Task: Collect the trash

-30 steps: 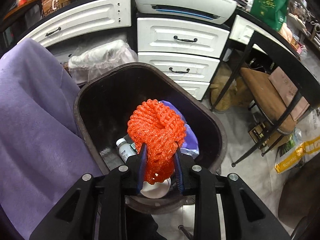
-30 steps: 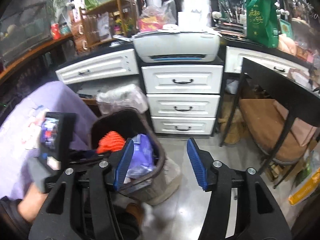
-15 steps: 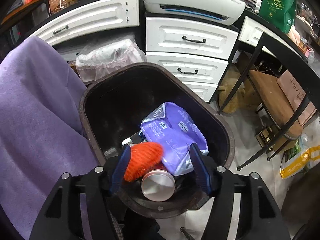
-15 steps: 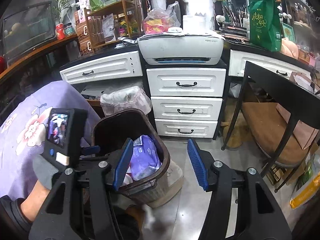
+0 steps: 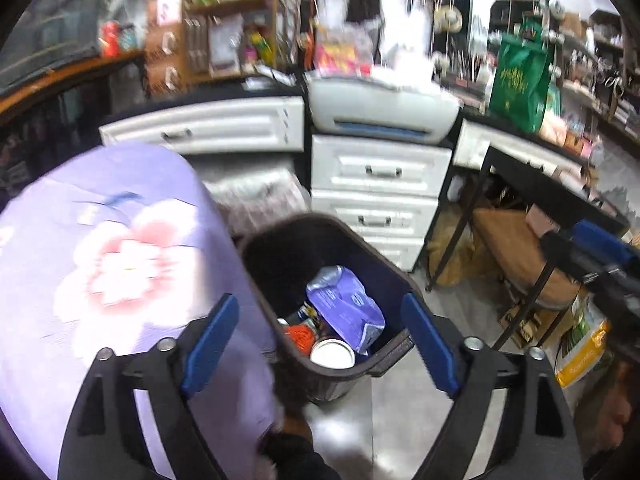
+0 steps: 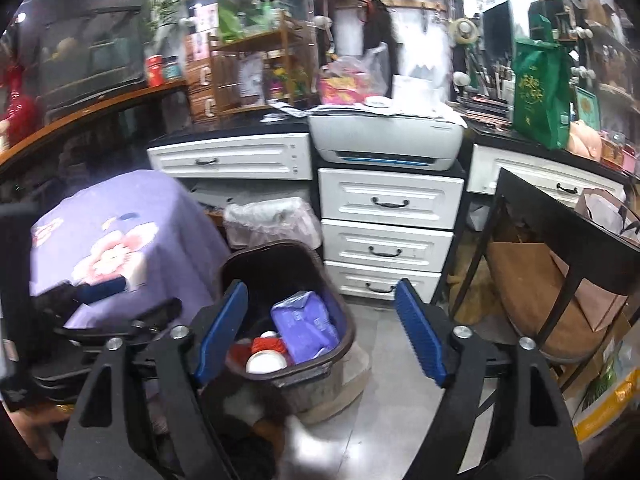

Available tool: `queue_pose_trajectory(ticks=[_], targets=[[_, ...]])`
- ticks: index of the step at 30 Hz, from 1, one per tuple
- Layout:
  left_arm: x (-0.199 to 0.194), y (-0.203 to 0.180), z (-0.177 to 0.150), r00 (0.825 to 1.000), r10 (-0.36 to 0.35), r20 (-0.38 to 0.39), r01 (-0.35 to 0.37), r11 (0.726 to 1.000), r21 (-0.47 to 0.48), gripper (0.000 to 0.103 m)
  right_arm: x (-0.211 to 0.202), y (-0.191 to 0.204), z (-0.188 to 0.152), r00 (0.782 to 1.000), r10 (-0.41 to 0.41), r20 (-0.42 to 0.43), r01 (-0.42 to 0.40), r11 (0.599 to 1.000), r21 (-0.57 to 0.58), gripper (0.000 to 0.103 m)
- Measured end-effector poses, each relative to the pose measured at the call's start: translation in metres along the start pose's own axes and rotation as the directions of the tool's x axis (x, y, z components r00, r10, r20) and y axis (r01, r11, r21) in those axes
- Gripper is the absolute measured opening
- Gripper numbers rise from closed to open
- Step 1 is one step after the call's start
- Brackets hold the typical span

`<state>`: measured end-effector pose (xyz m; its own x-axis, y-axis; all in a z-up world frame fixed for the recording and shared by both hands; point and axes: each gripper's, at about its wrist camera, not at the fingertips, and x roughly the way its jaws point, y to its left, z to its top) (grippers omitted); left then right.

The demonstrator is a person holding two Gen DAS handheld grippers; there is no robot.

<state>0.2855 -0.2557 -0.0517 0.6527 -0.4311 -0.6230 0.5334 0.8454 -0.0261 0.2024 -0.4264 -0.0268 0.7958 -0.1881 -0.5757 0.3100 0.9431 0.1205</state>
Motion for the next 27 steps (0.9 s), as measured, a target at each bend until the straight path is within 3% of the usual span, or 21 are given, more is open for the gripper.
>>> queue_pose_trajectory(ticks=[4, 7, 8, 13, 15, 21, 24, 27], targets=[[-0.054, 0.015, -0.010, 0.996, 0.054, 0.073, -0.054, 0.999, -0.006, 0.097, -0.035, 0.028, -0.006, 0.999, 0.040, 0.010, -0.040, 0.999, -0.019, 0.084], [-0.093, 0.030, -0.021, 0.991, 0.089, 0.104, -0.086, 0.996, -0.039, 0.097, -0.063, 0.050, -0.013, 0.998, 0.053, 0.044, -0.051, 0.998, -0.031, 0.090], [-0.105, 0.035, -0.026, 0.988, 0.109, 0.110, -0.104, 0.993, -0.050, 0.097, -0.072, 0.056, -0.015, 0.997, 0.049, 0.062, -0.047, 0.998, -0.031, 0.097], [-0.156, 0.050, -0.052, 0.976, 0.169, 0.136, -0.162, 0.985, -0.063, 0.097, -0.125, 0.077, -0.038, 0.983, 0.068, 0.168, -0.064, 0.998, -0.024, 0.097], [-0.180, 0.056, -0.069, 0.960, 0.234, 0.153, -0.226, 0.972, -0.062, 0.097, -0.142, 0.086, -0.046, 0.980, 0.086, 0.177, -0.077, 0.995, -0.056, 0.097], [-0.231, 0.072, -0.102, 0.952, 0.249, 0.180, -0.225, 0.963, -0.145, 0.097, -0.183, 0.105, -0.066, 0.964, 0.122, 0.234, -0.094, 0.987, -0.127, 0.097], [-0.255, 0.073, -0.117, 0.934, 0.296, 0.199, -0.264, 0.949, -0.172, 0.097, -0.200, 0.111, -0.076, 0.959, 0.135, 0.247, -0.100, 0.984, -0.146, 0.097], [-0.277, 0.070, -0.130, 0.906, 0.355, 0.230, -0.317, 0.930, -0.188, 0.097, -0.219, 0.112, -0.090, 0.952, 0.157, 0.262, -0.119, 0.981, -0.155, 0.097]])
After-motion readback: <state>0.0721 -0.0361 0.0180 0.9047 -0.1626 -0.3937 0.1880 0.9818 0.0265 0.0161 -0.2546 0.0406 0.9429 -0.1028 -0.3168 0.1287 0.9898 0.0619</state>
